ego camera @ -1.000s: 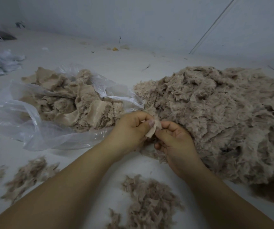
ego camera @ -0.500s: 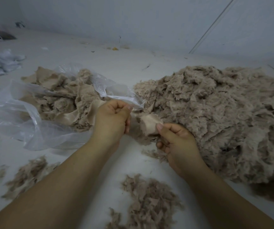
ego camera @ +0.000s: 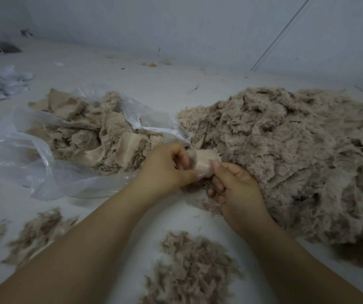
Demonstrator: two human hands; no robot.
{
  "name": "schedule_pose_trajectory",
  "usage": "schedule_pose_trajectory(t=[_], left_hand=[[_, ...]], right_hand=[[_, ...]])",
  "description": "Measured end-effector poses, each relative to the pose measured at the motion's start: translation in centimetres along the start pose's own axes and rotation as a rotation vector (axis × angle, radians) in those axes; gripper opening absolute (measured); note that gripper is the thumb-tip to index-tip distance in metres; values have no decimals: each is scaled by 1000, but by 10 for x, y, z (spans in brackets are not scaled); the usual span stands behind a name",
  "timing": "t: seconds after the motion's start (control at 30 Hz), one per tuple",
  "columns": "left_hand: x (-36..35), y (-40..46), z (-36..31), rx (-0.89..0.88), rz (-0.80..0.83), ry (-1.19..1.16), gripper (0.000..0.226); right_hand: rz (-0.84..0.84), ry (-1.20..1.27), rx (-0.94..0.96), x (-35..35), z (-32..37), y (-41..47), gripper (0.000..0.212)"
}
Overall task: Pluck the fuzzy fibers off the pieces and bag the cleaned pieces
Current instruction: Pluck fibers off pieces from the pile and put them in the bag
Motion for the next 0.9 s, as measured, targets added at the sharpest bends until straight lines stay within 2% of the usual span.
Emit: schedule_pose_trajectory(t=[0.07, 0.17, 0.37, 0.43, 0.53, 0.63, 0.7, 0.83, 0.9], left_hand=[[-5, 1, -1, -77, -68, 70, 26], [-15, 1, 6, -37, 19, -12, 10], [-19, 7, 17, 4, 42, 81, 20], [-20, 7, 15, 1, 38, 4, 23], [-18, 5, 7, -28, 61, -166, 31], [-19, -1, 0, -50, 173, -253, 39], [-21, -5, 0, -66, 232, -237, 32], [-26, 0, 8, -57, 83, -77, 8], [-28, 5, 13, -92, -2, 47, 24]], right_hand=[[7, 10, -4, 0, 0, 0, 25], [6, 31, -4, 0, 0, 0, 24], [1, 69, 1, -2, 2, -4, 29], [-9, 79, 5, -2, 2, -4, 30], [-7, 74, 15, -3, 3, -4, 22], [1, 56, 11, -2, 2, -3, 22], [13, 41, 9, -2, 3, -3, 23], [15, 71, 11, -1, 2, -3, 23], [18, 83, 19, -1, 1, -2, 23]])
Point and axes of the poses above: each hand's wrist, its own y-axis towards the middle knuckle, its own x-axis out of the back of the hand, z = x × y, the point moved 2 cm from there along y, towards the middle knuckle, and after that the axes turned 8 degrees about y, right-handed, at the moved point
